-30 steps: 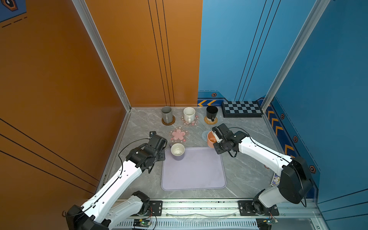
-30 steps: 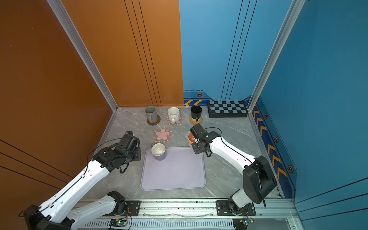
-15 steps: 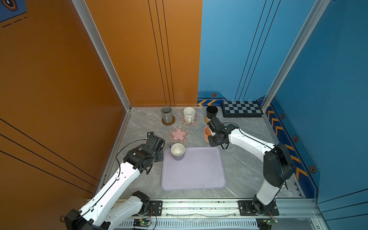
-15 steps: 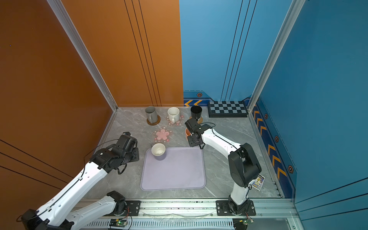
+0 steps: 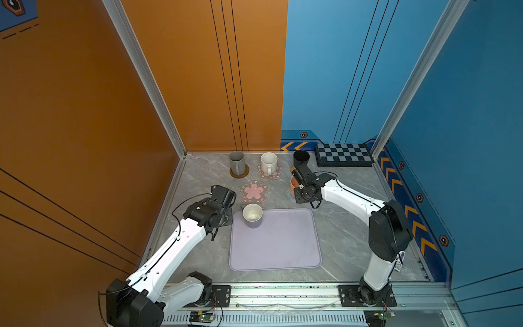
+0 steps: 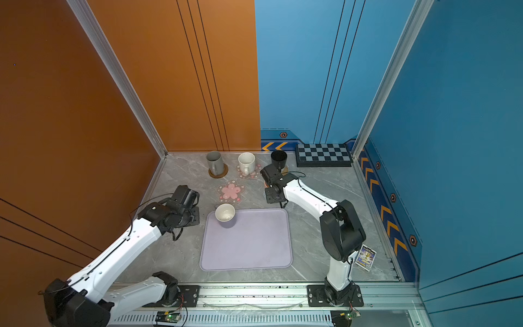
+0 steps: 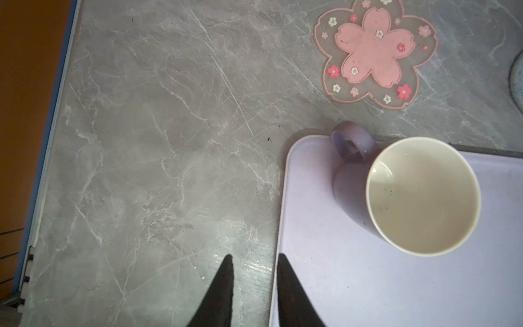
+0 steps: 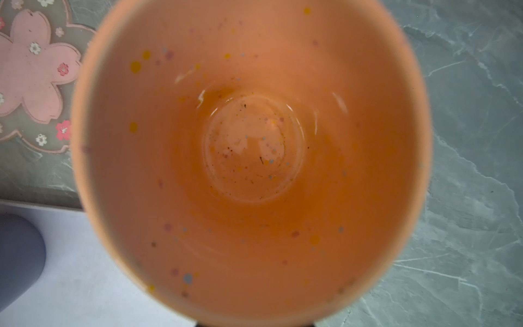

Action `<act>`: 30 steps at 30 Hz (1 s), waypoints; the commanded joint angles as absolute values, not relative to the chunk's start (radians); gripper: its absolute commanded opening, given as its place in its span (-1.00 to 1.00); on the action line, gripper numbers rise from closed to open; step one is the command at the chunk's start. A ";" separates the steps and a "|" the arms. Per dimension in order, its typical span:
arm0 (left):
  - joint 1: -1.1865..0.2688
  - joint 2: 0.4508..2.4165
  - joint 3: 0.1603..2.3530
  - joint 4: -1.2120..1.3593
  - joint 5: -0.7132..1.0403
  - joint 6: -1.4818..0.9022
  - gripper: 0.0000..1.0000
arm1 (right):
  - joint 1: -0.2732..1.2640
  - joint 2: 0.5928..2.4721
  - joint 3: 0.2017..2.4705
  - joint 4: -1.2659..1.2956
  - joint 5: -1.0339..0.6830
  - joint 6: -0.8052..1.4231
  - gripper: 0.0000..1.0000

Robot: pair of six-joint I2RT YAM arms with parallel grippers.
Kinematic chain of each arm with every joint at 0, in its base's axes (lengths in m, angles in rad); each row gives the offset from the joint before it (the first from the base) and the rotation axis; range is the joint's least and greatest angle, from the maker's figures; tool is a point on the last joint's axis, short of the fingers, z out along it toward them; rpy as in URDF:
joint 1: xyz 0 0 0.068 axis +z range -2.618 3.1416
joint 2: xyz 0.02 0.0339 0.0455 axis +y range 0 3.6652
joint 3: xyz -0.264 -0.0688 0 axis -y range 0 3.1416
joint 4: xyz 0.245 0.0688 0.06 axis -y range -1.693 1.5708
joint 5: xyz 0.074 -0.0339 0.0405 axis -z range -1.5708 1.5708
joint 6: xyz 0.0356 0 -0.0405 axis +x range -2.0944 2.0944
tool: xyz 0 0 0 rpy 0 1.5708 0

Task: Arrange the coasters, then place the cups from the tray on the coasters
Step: 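Carry the orange mug toward the light blue woven coaster with the right gripper, then lower the orange mug onto the light blue woven coaster with the right gripper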

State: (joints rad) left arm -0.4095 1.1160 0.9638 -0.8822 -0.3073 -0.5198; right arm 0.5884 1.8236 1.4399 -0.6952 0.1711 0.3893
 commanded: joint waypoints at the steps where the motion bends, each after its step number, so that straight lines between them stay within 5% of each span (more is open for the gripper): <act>1: -0.396 1.143 0.994 -0.841 -0.266 -0.498 -0.45 | 0.586 1.823 1.499 -0.652 0.232 0.441 -1.00; 30: -0.364 1.223 0.994 -0.788 -0.243 -0.476 -0.46 | 0.580 1.934 1.560 -0.649 0.224 0.391 -1.00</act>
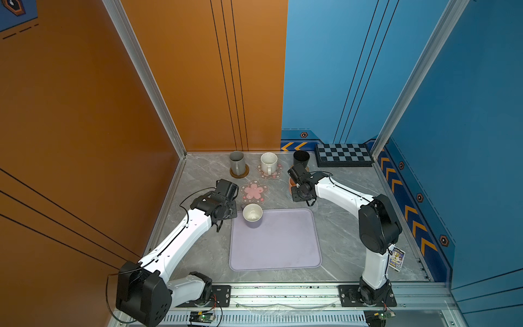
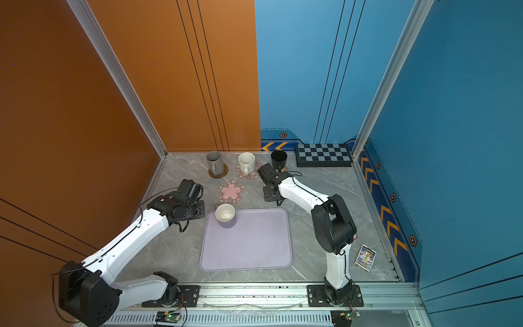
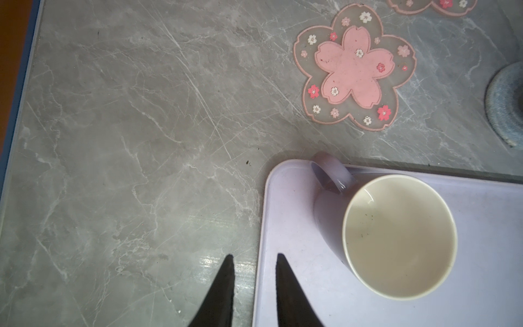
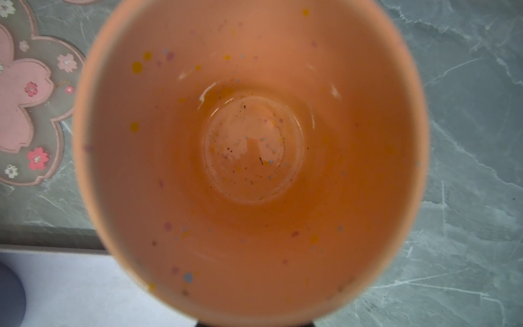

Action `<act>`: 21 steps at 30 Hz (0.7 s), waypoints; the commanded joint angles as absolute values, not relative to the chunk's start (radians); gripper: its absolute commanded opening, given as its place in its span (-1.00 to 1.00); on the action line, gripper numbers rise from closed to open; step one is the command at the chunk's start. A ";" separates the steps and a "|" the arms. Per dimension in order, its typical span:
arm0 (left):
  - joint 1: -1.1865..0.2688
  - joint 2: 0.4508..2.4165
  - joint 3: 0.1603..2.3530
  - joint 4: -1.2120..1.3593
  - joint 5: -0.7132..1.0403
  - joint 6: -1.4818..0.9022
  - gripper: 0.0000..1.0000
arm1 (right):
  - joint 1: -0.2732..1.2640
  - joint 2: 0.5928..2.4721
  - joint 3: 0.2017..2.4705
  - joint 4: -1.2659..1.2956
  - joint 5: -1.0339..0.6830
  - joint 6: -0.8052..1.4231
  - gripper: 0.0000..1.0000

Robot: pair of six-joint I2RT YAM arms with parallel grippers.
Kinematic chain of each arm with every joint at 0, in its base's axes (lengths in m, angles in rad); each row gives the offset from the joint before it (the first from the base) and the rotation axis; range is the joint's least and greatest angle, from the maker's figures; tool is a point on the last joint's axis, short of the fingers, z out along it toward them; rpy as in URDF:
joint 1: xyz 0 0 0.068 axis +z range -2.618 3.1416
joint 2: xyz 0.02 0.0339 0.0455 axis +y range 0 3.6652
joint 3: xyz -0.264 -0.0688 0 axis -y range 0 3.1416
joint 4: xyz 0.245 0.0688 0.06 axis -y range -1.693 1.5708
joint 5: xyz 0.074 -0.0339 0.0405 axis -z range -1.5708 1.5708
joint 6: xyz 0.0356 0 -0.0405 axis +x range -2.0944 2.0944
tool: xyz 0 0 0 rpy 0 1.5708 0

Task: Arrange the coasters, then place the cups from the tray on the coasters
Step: 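Lower the orange mug onto the light blue woven coaster with the right gripper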

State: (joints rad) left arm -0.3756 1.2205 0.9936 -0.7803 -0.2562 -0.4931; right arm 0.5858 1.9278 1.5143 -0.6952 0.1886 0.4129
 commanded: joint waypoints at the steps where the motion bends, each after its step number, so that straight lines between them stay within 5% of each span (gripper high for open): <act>1: -0.362 1.227 0.994 -0.788 -0.242 -0.476 -0.46 | 0.578 1.936 1.562 -0.649 0.222 0.390 -1.00; 21: -0.357 1.244 1.004 -0.788 -0.232 -0.470 -0.46 | 0.571 1.907 1.521 -0.577 0.200 0.368 -1.00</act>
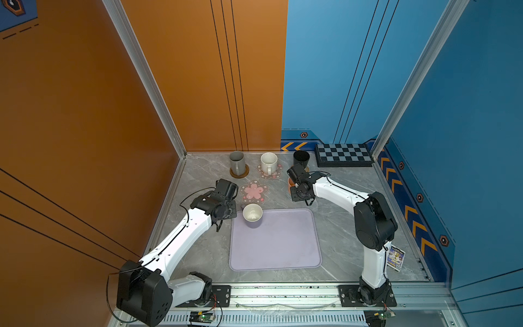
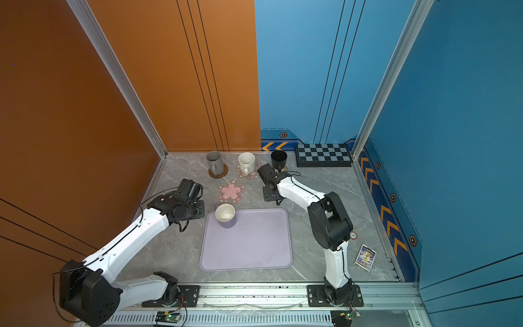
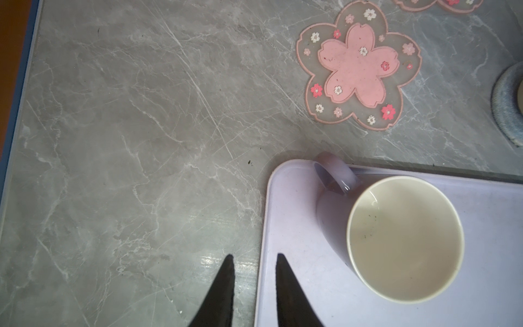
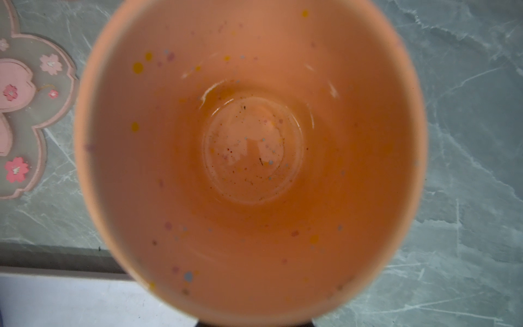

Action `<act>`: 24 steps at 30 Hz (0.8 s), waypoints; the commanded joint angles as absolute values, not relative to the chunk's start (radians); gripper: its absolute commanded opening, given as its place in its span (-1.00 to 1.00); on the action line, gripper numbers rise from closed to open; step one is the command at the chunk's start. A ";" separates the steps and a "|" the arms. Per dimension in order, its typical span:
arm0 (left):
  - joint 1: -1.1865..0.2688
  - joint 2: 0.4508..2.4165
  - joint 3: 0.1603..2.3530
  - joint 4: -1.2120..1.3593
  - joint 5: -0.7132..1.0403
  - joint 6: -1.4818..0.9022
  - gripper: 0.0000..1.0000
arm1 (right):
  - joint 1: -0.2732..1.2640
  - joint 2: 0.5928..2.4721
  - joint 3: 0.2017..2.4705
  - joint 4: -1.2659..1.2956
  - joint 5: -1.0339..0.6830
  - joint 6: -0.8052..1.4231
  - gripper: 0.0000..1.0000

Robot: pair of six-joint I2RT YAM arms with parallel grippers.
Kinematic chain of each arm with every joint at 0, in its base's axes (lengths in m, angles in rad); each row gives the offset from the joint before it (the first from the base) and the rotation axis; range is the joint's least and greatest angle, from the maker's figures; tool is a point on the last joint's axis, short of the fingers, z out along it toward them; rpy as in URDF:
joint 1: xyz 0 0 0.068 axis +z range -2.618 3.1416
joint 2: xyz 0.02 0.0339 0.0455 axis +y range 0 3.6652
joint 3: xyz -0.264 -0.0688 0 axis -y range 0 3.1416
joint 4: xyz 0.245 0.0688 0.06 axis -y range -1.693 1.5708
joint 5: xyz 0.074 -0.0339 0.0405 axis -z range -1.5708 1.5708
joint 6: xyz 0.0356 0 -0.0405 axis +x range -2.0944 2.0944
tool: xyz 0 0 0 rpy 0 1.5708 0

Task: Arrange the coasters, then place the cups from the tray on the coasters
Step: 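Lower the orange mug onto the light blue woven coaster with the right gripper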

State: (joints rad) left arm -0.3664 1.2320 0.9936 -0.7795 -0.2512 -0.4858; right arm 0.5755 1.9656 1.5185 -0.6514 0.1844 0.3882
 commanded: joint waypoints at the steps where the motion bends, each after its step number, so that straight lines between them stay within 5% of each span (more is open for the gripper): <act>1: -0.357 1.244 1.005 -0.788 -0.232 -0.471 -0.47 | 0.571 1.909 1.520 -0.575 0.198 0.367 -1.00; 24: -0.357 1.253 1.009 -0.787 -0.227 -0.478 -0.47 | 0.554 1.871 1.462 -0.549 0.156 0.370 -1.00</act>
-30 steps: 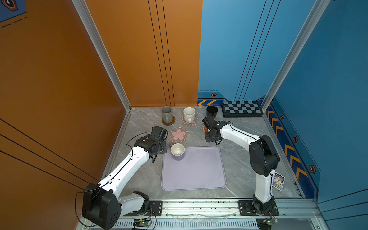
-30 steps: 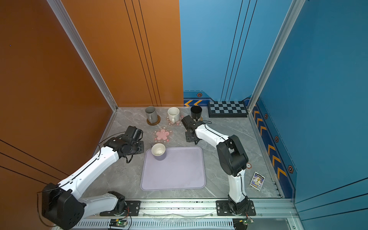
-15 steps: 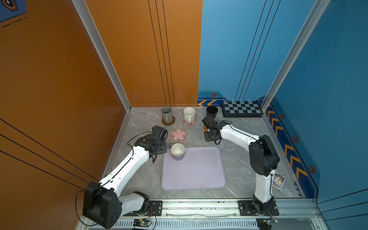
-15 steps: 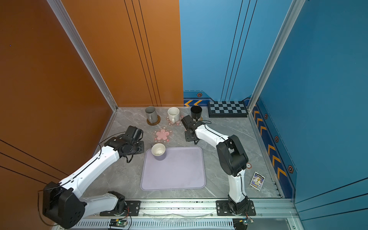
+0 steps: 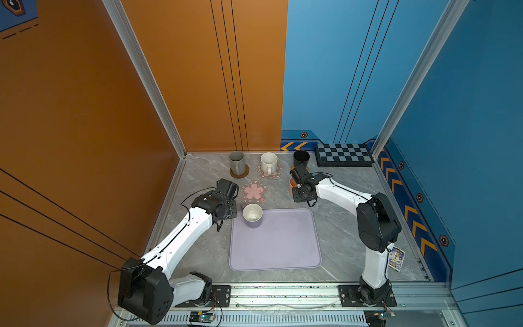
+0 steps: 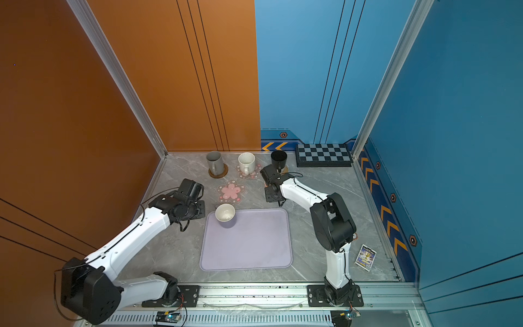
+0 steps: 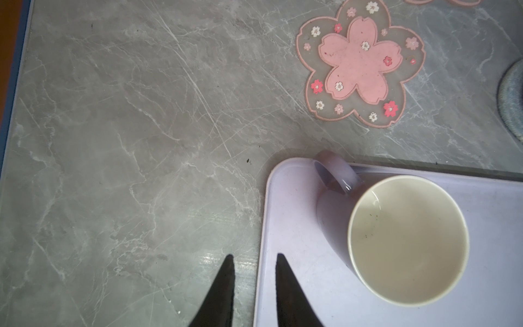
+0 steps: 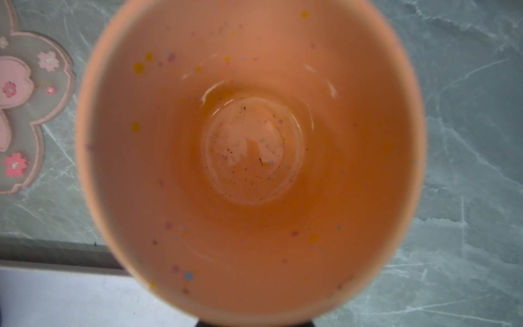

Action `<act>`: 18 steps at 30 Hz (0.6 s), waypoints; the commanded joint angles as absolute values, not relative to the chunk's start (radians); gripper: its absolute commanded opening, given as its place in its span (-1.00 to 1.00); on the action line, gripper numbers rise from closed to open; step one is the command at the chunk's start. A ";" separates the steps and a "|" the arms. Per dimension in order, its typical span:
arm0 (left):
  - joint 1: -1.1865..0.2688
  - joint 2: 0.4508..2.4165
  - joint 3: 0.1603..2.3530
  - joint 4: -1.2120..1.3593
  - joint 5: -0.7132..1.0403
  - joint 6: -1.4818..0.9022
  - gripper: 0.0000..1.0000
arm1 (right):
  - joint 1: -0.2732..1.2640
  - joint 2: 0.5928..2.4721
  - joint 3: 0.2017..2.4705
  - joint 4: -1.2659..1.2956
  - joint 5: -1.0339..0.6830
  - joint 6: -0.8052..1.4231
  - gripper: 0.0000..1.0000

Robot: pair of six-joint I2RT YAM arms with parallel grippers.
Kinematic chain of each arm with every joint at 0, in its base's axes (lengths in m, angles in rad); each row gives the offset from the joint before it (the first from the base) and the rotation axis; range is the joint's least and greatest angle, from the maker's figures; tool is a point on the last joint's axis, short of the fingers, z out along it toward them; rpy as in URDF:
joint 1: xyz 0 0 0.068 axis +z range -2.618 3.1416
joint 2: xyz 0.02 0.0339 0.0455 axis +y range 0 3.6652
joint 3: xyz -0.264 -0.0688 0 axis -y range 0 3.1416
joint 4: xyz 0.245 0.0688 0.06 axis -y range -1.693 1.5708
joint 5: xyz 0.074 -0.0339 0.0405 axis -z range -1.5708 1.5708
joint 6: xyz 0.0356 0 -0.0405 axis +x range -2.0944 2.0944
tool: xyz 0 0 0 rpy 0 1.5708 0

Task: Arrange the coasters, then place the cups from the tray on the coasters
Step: 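Lower the orange mug onto the light blue woven coaster with the right gripper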

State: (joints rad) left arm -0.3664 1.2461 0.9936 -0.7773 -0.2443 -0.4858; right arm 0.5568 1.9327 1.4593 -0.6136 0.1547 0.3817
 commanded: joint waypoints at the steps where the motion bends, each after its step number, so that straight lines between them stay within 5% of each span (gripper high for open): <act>1: -0.357 1.253 1.009 -0.788 -0.226 -0.480 -0.47 | 0.554 1.870 1.460 -0.546 0.154 0.370 -1.00; 18: -0.358 1.244 1.007 -0.788 -0.219 -0.484 -0.47 | 0.554 1.875 1.442 -0.547 0.157 0.385 -1.00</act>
